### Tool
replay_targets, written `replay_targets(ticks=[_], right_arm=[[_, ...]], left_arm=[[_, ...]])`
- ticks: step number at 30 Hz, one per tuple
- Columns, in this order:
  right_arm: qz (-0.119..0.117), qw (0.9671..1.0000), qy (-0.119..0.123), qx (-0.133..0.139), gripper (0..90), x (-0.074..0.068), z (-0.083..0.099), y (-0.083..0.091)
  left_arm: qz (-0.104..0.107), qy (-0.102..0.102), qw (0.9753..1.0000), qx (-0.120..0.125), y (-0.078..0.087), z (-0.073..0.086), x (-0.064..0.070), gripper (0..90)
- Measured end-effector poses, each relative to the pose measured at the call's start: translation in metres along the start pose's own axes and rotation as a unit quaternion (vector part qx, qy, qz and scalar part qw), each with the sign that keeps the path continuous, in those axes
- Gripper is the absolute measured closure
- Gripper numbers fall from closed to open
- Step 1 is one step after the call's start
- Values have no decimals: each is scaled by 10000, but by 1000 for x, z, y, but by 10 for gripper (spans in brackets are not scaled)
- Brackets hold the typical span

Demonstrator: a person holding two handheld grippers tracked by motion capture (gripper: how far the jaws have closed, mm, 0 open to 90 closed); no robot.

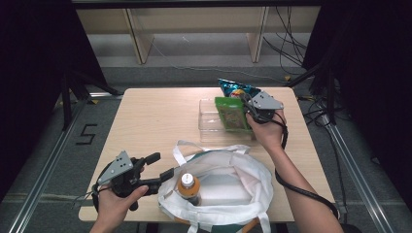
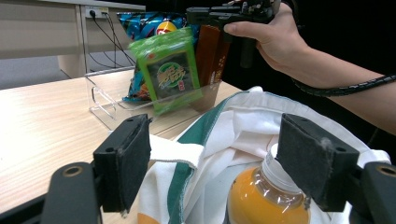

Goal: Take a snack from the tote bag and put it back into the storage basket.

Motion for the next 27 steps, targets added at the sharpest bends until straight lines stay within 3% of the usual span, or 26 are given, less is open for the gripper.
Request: replay_targets(ticks=[3,6,17,19,20,22,23,27], right_arm=[[48,10000,7,-48,900,0,-2,2],[144,9996,224,-70,900,5,-2,3],[-94,9997,-197,-121,846,7,-8,10],[-86,9996,-240,-92,830,11,-12,14],[-26,9999,-120,-31,824,15,-14,16],[-151,9997,-156,-86,808,15,-15,20],[-57,9999,-143,-79,800,17,-15,23],[-157,9994,-305,-95,775,21,-15,32]], left_arm=[[-2,4,10000,-1,0,0,0,252],[4,-8,10000,8,-1,0,1,252],[-4,-35,10000,9,1,-1,1,253],[-6,-30,10000,20,1,-2,1,253],[-11,-36,10000,21,1,-2,1,253],[-3,-53,10000,18,1,-2,1,253],[-4,-60,10000,17,1,-2,1,253],[-12,-39,10000,15,1,-3,2,254]])
Point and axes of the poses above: each handheld gripper's, and its own axes: y roughly backward along the jaws, z roughly out of its underside, x roughly to its right, the point moved 7 cm from there along -y, roughly forward along the jaws, and after that the axes turned 1 degree about y, right-handed, at the moved point
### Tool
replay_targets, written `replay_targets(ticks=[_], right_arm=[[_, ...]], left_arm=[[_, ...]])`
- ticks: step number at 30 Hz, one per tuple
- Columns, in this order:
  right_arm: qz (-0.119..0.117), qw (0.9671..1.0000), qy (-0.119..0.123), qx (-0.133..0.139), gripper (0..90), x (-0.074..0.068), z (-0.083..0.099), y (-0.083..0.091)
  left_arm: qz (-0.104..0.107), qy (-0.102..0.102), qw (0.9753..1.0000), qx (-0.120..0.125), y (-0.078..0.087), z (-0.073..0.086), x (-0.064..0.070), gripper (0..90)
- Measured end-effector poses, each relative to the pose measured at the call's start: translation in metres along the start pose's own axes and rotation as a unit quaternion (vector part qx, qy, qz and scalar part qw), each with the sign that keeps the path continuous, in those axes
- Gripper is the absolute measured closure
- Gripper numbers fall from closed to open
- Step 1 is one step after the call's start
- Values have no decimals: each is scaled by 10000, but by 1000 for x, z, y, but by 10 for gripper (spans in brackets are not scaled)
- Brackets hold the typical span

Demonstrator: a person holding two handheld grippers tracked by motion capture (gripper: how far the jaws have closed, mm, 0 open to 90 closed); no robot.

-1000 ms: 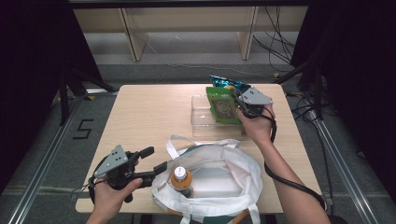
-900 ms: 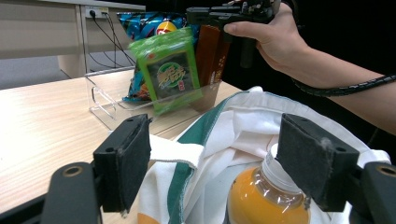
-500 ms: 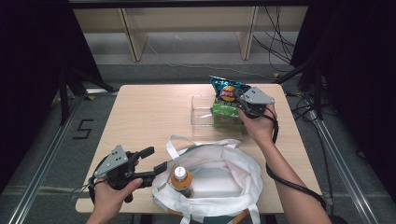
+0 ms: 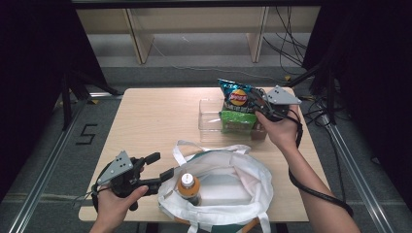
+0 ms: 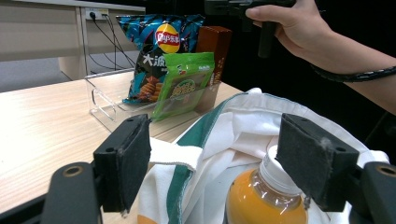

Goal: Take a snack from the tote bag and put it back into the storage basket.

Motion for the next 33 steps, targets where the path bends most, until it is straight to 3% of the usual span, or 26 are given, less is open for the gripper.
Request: replay_targets(ticks=[7,12,17,22,28,33], right_arm=[[-121,9999,-96,25,734,4,2,11],[-294,9988,-388,64,692,3,1,16],[-443,9976,-520,104,665,3,0,21],[-631,9947,-798,148,657,2,-2,28],[-626,9936,-937,22,637,5,2,38],[-598,9932,-1002,38,630,14,7,49]], left_arm=[[25,7,10000,38,1,-2,3,255],[41,-28,10000,84,2,-4,4,256],[101,-38,9998,165,3,-7,5,256],[64,-53,9999,134,4,-8,6,253],[132,-52,9997,199,2,-10,7,250],[81,-49,9999,113,2,-9,7,249]])
Point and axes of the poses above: each handheld gripper's, and its own axes: y roughly backward along the jaws, z roughly out of its underside, x roughly to its right, the point moved 7 cm from there along -y, roughly forward along the jaws, and after that the axes turned 1 degree about y, right-handed, at the moved point
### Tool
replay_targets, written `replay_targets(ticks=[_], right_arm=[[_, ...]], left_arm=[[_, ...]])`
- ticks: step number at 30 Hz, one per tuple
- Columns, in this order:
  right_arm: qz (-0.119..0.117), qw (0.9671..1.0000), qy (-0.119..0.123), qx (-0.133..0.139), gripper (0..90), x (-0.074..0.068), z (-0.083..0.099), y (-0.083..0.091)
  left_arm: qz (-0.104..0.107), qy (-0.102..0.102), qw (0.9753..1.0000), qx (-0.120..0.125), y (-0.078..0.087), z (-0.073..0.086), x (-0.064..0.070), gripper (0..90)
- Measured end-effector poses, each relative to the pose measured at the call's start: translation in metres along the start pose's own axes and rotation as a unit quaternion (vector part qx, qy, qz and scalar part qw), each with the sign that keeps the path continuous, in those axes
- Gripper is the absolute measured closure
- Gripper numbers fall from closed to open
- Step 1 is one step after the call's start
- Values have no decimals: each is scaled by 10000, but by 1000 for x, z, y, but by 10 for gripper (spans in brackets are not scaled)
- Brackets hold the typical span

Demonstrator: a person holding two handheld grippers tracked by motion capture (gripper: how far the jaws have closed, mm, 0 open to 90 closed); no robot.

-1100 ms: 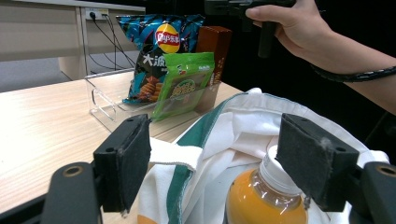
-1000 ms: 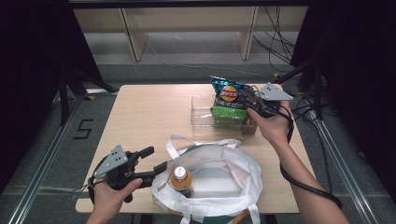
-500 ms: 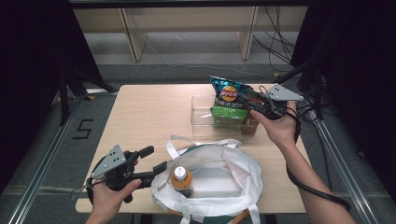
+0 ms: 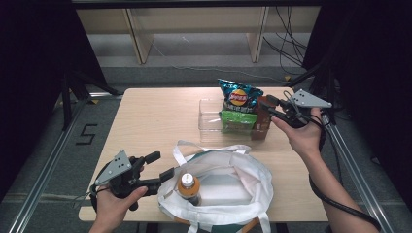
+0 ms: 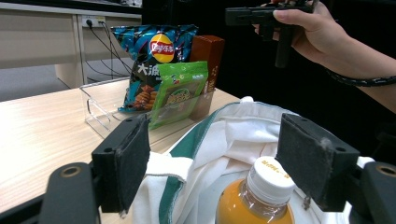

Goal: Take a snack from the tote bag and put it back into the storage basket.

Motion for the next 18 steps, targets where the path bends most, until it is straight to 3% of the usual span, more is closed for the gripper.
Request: replay_targets(ticks=[9,17,18], right_arm=[[46,10000,-22,7,601,7,4,14],[126,9997,-176,-140,572,9,19,30],[101,9998,-104,-142,567,10,22,32]], left_arm=[[-3,-30,10000,45,1,-2,1,247],[70,-47,9999,106,1,-3,3,247],[62,-47,9999,112,1,-3,3,247]])
Point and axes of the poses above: each handheld gripper's, and its own axes: y roughly backward along the jaws, z roughly out of its underside, x roughly to its right, the point moved 7 cm from there along -y, roughly forward along the jaws, and after that the axes turned 1 degree about y, right-handed, at the moved point
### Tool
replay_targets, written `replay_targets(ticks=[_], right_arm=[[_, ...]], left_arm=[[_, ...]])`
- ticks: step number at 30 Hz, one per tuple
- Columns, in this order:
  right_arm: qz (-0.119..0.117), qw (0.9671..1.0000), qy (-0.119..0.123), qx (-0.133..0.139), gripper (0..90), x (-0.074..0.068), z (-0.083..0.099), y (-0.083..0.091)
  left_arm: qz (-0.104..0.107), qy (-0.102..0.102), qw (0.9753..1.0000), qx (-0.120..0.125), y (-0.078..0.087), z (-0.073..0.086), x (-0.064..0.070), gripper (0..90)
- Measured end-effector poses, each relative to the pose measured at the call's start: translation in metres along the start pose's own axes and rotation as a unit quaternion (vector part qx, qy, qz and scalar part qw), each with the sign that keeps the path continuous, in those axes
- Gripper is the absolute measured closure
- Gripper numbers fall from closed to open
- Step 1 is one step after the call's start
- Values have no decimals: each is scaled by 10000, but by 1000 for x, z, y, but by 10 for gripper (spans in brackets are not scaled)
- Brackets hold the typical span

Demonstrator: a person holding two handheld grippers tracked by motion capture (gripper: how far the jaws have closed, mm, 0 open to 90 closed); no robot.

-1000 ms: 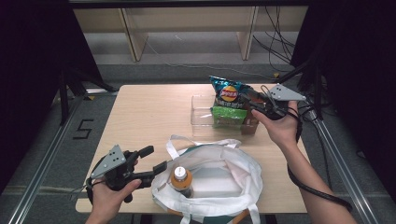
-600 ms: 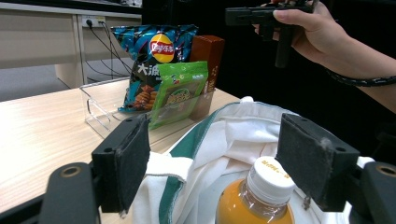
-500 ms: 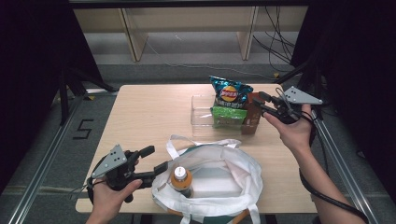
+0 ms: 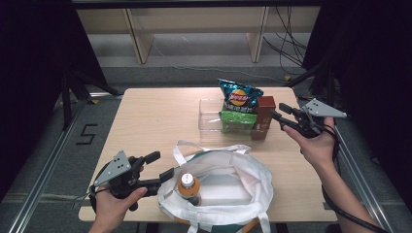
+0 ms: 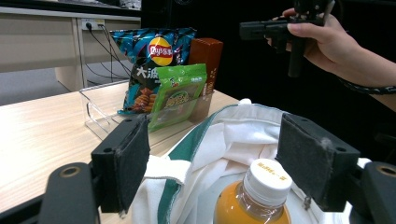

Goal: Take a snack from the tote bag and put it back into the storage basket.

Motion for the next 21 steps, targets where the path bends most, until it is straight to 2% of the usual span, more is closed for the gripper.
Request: replay_targets(ticks=[1,2,4,6,7,8,9,10,13,19,21], right_arm=[[35,10000,-86,-33,561,-1,4,4],[42,10000,-32,15,557,1,5,5],[111,9998,-158,-7,542,3,10,11],[156,9997,-185,-38,532,5,16,15],[155,9998,-127,-84,528,6,19,19],[202,9995,-208,-107,524,6,21,21],[103,9997,-168,-124,521,7,23,24],[202,9995,-225,-135,517,7,26,26],[210,9989,-360,-211,507,6,36,33],[228,9987,-359,-295,503,6,51,40],[273,9982,-480,-255,503,6,53,41]], left_arm=[[1,5,10000,-2,0,0,0,247],[5,1,10000,-4,0,0,0,247],[22,11,10000,-11,-1,-1,2,247],[49,-12,10000,-8,-3,-2,3,247],[-19,-3,10000,-88,-2,-2,4,247],[4,-18,10000,-71,-3,-2,4,247],[25,-17,10000,-69,-3,-3,5,248],[24,-37,10000,-70,-4,-3,4,248],[42,-22,10000,-82,-5,-3,5,248],[58,-43,9999,-78,-5,-2,7,248],[47,-33,9999,-84,-4,-2,8,248]])
Point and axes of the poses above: each handheld gripper's, and its own axes: y roughly backward along the jaws, z roughly out of its underside, x roughly to its right, the point moved 7 cm from there along -y, roughly forward along the jaws, and after that the axes turned 1 degree about y, right-handed, at the moved point
